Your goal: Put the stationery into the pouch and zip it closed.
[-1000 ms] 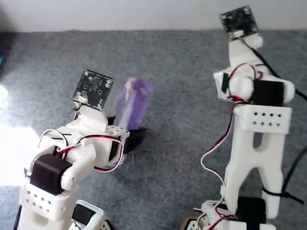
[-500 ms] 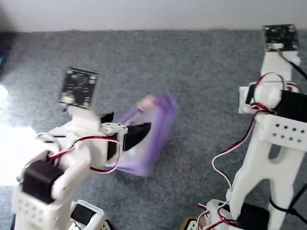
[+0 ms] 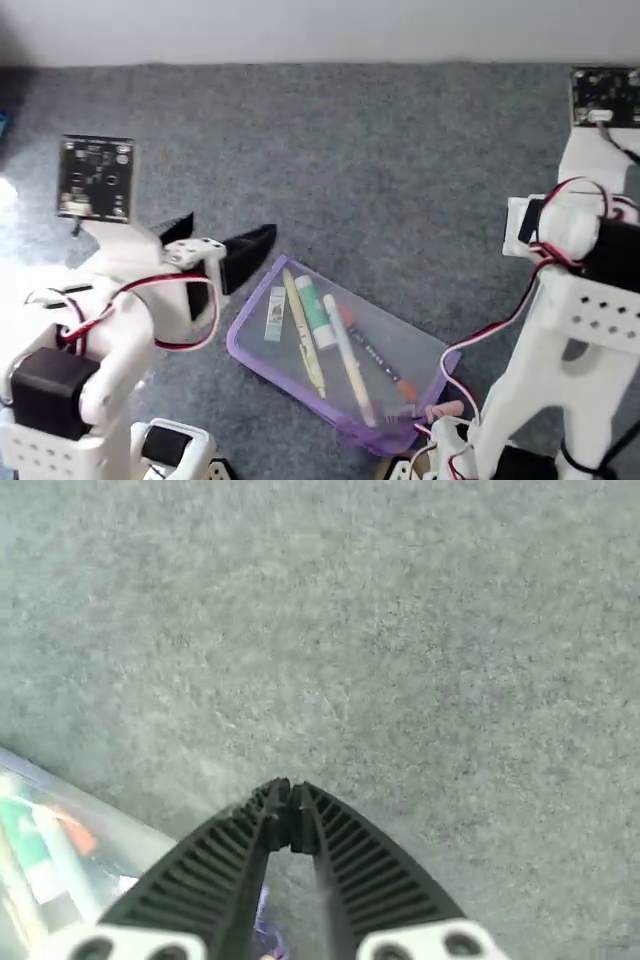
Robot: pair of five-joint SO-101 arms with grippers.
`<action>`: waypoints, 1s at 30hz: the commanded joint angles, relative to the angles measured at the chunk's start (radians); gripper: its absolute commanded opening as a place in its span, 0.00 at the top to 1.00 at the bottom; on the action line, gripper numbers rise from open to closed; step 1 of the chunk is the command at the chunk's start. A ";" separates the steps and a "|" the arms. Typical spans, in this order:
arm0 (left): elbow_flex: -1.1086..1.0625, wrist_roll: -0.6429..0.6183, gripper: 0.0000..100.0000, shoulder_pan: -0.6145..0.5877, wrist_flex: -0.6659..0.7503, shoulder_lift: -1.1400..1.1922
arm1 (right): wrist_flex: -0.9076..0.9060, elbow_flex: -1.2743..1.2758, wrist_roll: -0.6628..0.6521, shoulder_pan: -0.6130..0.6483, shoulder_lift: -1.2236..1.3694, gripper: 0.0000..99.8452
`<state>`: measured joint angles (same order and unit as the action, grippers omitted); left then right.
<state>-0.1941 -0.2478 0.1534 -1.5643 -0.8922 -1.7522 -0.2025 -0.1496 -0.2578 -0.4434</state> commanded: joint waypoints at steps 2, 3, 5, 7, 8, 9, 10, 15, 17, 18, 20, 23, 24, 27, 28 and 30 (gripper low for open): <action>0.005 -0.005 0.68 -0.110 -0.031 -0.017 | -0.041 -0.020 0.089 0.024 -0.073 0.99; 0.005 -0.005 0.68 -0.121 -0.044 -0.017 | -0.041 0.003 0.100 0.039 -0.090 0.99; 0.008 -0.009 0.68 -0.137 -0.083 -0.028 | -0.041 0.064 0.120 0.064 -0.139 0.99; 0.001 -0.011 0.71 -0.138 -0.109 -0.057 | -0.041 0.150 0.137 0.085 -0.211 0.99; -0.012 -0.011 0.74 -0.137 -0.118 -0.074 | -0.041 0.199 0.147 0.104 -0.252 0.99; -0.030 -0.011 0.77 -0.133 -0.121 -0.091 | -0.039 0.249 0.161 0.125 -0.292 0.99; -0.053 -0.008 0.81 -0.135 -0.114 -0.110 | -0.035 0.298 0.176 0.145 -0.332 0.99; -0.255 -0.005 0.99 -0.138 0.014 -0.222 | 0.068 0.535 0.262 0.219 -0.530 0.99; -0.357 -0.003 0.98 -0.138 0.078 -0.284 | 0.133 0.635 0.273 0.234 -0.601 0.99; -0.412 -0.003 0.99 -0.138 0.118 -0.319 | 0.173 0.687 0.273 0.236 -0.636 0.99; -0.527 0.000 0.99 -0.138 0.204 -0.393 | 0.252 0.793 0.273 0.231 -0.710 0.99; -0.699 0.081 0.99 -0.138 0.325 -0.514 | 0.349 0.956 0.272 0.232 -0.829 0.99; -0.753 0.107 0.99 -0.138 0.361 -0.557 | 0.375 1.008 0.270 0.234 -0.874 0.99; -0.898 0.157 0.99 -0.138 0.427 -0.678 | 0.446 1.154 0.265 0.234 -0.997 0.99; -0.940 0.167 0.99 -0.138 0.439 -0.717 | 0.463 1.201 0.265 0.234 -1.035 0.99; -1.013 0.193 0.99 -0.138 0.450 -0.783 | 0.487 1.297 0.264 0.234 -1.106 0.99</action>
<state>-1.1347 -0.1020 0.0184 -1.1607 -1.5766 -1.3180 0.9912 0.1112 -0.0338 -1.4653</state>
